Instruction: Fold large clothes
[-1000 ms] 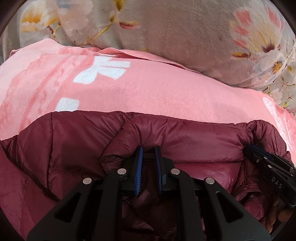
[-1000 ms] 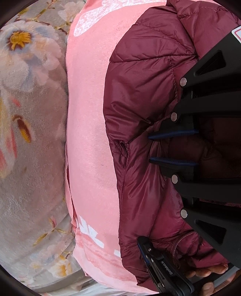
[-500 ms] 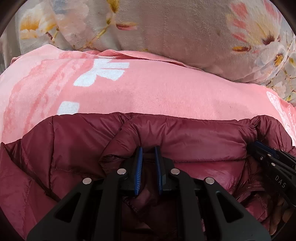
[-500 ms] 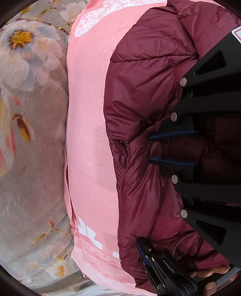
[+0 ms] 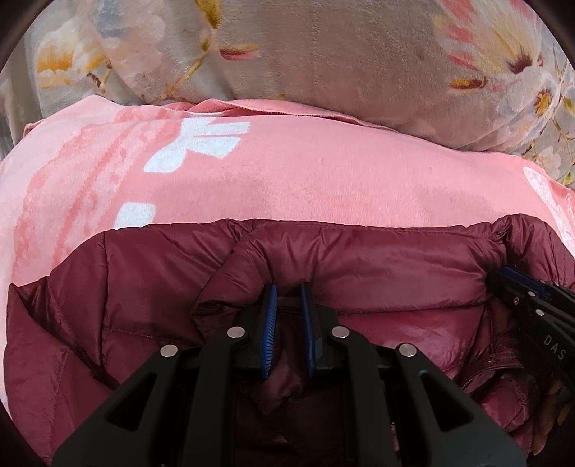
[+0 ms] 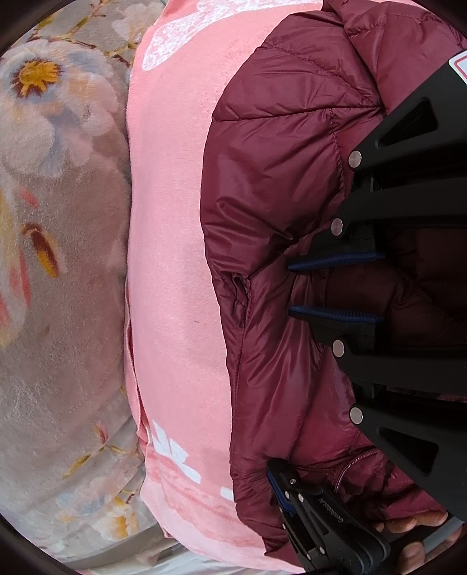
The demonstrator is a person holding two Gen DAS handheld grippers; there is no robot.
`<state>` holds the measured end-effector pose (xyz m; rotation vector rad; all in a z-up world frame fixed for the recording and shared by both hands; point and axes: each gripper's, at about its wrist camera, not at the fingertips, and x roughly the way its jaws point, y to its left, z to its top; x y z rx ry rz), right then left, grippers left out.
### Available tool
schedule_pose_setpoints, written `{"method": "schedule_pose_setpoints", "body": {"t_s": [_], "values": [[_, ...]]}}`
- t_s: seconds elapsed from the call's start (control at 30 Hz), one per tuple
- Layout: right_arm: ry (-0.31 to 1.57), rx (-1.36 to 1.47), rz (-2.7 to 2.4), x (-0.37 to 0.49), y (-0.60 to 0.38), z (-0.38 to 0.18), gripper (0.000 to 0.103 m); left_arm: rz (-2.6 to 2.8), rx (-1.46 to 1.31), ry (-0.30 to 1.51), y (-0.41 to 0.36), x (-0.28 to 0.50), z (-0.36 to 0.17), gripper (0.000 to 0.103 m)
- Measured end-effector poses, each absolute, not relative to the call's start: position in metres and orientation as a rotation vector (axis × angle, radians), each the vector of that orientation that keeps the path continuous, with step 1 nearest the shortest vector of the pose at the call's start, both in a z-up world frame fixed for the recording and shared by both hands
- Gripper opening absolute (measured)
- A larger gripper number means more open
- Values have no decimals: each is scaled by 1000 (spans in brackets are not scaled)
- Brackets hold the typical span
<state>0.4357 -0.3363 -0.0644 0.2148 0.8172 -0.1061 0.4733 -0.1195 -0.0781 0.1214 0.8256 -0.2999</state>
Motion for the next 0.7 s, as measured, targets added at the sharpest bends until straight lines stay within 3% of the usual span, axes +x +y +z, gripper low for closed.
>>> {"method": "schedule_pose_setpoints", "body": {"t_s": [0.07, 0.1, 0.17, 0.23, 0.33, 0.43, 0.7], "values": [[821, 230, -109, 424, -339, -58, 19, -309, 102, 833, -114, 469, -75, 15], [818, 245, -109, 410, -340, -49, 25, -301, 91, 839, -109, 463, -72, 19], [848, 291, -119, 376, -343, -32, 42, -310, 45, 832, -91, 443, -61, 32], [820, 299, -98, 326, -348, -15, 51, -323, -2, 840, -67, 414, -46, 57], [811, 306, -124, 240, -364, -2, 62, -339, -49, 841, -22, 365, -27, 69], [824, 334, -183, 154, -381, -3, 66, -341, -107, 861, 31, 317, -16, 75], [868, 509, -266, -12, -390, -32, 68, -244, -210, 972, 150, 207, -39, 76]]}}
